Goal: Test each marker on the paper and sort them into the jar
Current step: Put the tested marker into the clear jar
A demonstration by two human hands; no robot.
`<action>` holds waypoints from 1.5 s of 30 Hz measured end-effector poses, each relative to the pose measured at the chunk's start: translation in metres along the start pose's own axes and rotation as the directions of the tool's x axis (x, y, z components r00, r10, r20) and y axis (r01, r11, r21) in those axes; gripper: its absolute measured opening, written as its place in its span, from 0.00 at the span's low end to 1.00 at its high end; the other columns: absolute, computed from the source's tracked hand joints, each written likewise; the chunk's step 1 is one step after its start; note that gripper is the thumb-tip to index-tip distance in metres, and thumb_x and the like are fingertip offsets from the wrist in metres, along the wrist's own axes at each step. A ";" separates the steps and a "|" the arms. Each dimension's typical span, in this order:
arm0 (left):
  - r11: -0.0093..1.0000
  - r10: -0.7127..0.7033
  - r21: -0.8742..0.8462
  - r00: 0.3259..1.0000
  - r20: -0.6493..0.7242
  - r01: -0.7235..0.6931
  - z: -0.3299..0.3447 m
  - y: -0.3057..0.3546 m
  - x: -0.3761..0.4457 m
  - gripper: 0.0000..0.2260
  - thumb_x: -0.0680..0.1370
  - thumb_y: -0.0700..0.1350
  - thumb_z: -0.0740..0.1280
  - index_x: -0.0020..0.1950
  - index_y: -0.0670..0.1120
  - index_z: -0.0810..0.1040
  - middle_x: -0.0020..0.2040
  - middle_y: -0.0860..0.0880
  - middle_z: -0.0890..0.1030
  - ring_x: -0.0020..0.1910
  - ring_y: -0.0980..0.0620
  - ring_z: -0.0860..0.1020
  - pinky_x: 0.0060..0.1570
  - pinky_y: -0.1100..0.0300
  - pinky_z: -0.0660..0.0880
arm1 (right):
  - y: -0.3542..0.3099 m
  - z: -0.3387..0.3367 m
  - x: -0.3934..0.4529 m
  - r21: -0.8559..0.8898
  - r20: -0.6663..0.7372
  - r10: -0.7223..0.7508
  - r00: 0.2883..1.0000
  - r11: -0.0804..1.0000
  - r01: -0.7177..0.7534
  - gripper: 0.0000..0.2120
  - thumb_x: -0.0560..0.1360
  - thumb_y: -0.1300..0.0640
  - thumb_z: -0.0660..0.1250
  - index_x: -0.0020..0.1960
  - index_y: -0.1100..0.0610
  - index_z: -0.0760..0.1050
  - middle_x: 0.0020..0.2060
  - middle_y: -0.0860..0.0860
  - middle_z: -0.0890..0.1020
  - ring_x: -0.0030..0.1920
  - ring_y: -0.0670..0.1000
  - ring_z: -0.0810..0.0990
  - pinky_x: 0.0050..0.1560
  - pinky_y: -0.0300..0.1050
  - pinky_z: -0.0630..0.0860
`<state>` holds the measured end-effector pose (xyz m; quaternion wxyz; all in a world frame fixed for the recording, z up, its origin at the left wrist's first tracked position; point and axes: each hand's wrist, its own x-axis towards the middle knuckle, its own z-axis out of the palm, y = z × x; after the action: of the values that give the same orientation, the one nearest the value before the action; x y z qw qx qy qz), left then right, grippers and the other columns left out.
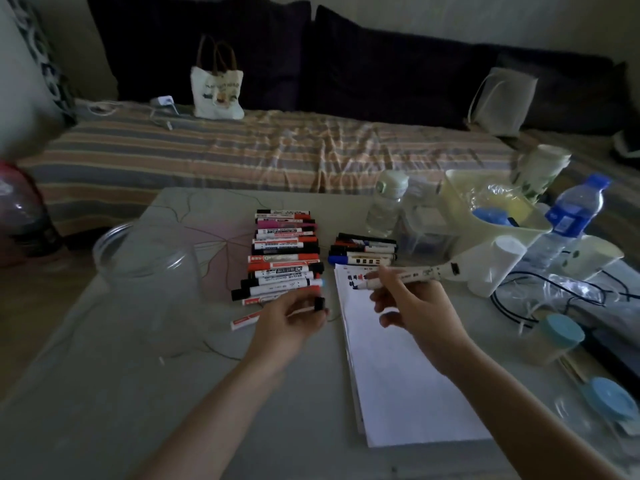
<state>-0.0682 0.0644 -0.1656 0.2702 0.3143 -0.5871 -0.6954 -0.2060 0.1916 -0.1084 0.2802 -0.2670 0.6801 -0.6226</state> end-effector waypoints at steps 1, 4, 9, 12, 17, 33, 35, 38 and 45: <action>0.992 -0.054 -0.118 0.999 0.003 0.054 0.001 0.005 -0.006 0.11 0.74 0.29 0.69 0.52 0.42 0.80 0.45 0.47 0.85 0.49 0.46 0.84 0.51 0.55 0.80 | -0.002 0.003 -0.009 0.010 0.001 -0.005 1.000 1.000 0.005 0.11 0.77 0.54 0.66 0.51 0.62 0.80 0.40 0.58 0.83 0.37 0.51 0.81 0.37 0.43 0.78; 0.934 -0.144 -0.327 0.989 0.030 0.145 0.001 0.018 -0.025 0.10 0.74 0.32 0.70 0.54 0.40 0.79 0.48 0.41 0.85 0.50 0.44 0.84 0.49 0.56 0.81 | -0.002 0.010 -0.032 0.073 -0.004 -0.046 0.999 0.996 0.046 0.07 0.77 0.58 0.67 0.49 0.62 0.79 0.38 0.58 0.83 0.37 0.52 0.81 0.34 0.43 0.77; 0.842 -0.220 -0.495 0.974 0.046 0.214 0.000 0.027 -0.044 0.16 0.67 0.39 0.73 0.54 0.36 0.78 0.47 0.39 0.85 0.47 0.46 0.84 0.50 0.55 0.81 | 0.010 0.016 -0.057 0.109 -0.041 -0.097 0.994 0.989 0.101 0.08 0.75 0.58 0.68 0.46 0.63 0.78 0.32 0.55 0.79 0.32 0.52 0.76 0.31 0.43 0.75; 0.817 -0.223 -0.535 0.974 0.049 0.214 -0.001 0.027 -0.051 0.19 0.67 0.39 0.73 0.55 0.35 0.77 0.49 0.38 0.84 0.49 0.44 0.84 0.51 0.54 0.81 | 0.013 0.020 -0.063 0.147 -0.051 -0.125 0.991 0.980 0.131 0.07 0.75 0.60 0.68 0.45 0.64 0.77 0.32 0.56 0.79 0.31 0.52 0.76 0.30 0.42 0.75; 0.774 -0.233 -0.588 0.969 0.082 0.235 -0.004 0.028 -0.053 0.16 0.69 0.38 0.72 0.55 0.36 0.77 0.50 0.37 0.84 0.50 0.44 0.84 0.51 0.54 0.81 | 0.012 0.024 -0.065 0.171 -0.051 -0.132 0.990 0.975 0.139 0.09 0.72 0.58 0.69 0.45 0.65 0.78 0.31 0.56 0.79 0.30 0.53 0.75 0.29 0.43 0.74; 0.820 -0.197 -0.537 0.979 0.060 0.198 0.003 0.028 -0.059 0.12 0.69 0.37 0.72 0.50 0.35 0.78 0.47 0.37 0.84 0.47 0.45 0.84 0.46 0.59 0.80 | 0.013 0.032 -0.067 0.119 -0.017 -0.202 0.979 0.972 0.203 0.10 0.70 0.58 0.70 0.46 0.65 0.79 0.33 0.57 0.82 0.33 0.54 0.80 0.29 0.44 0.77; 0.846 -0.181 -0.502 0.982 0.047 0.180 0.006 0.027 -0.061 0.10 0.68 0.39 0.72 0.47 0.36 0.78 0.47 0.37 0.84 0.48 0.44 0.84 0.47 0.58 0.80 | 0.013 0.033 -0.068 0.100 -0.029 -0.202 0.979 0.974 0.204 0.11 0.69 0.57 0.71 0.46 0.65 0.79 0.34 0.57 0.82 0.33 0.54 0.81 0.29 0.44 0.78; 0.864 -0.159 -0.479 0.987 0.027 0.153 0.008 0.026 -0.062 0.12 0.69 0.40 0.72 0.49 0.35 0.78 0.49 0.37 0.84 0.49 0.44 0.84 0.50 0.57 0.80 | 0.014 0.035 -0.069 0.093 -0.036 -0.195 0.980 0.976 0.197 0.11 0.68 0.56 0.72 0.45 0.64 0.79 0.33 0.56 0.82 0.31 0.52 0.79 0.29 0.42 0.77; 0.917 -0.098 -0.397 0.990 -0.101 0.050 0.014 0.026 -0.067 0.06 0.75 0.37 0.69 0.49 0.35 0.78 0.45 0.41 0.85 0.48 0.47 0.84 0.50 0.58 0.81 | 0.016 0.037 -0.067 0.166 -0.048 -0.164 0.985 0.971 0.170 0.12 0.67 0.56 0.72 0.43 0.66 0.80 0.31 0.55 0.80 0.29 0.52 0.77 0.31 0.41 0.77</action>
<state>-0.0345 0.1191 -0.1307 0.3359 0.3164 -0.4061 -0.7888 -0.1326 0.2153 -0.1240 0.2369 -0.2878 0.6043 -0.7042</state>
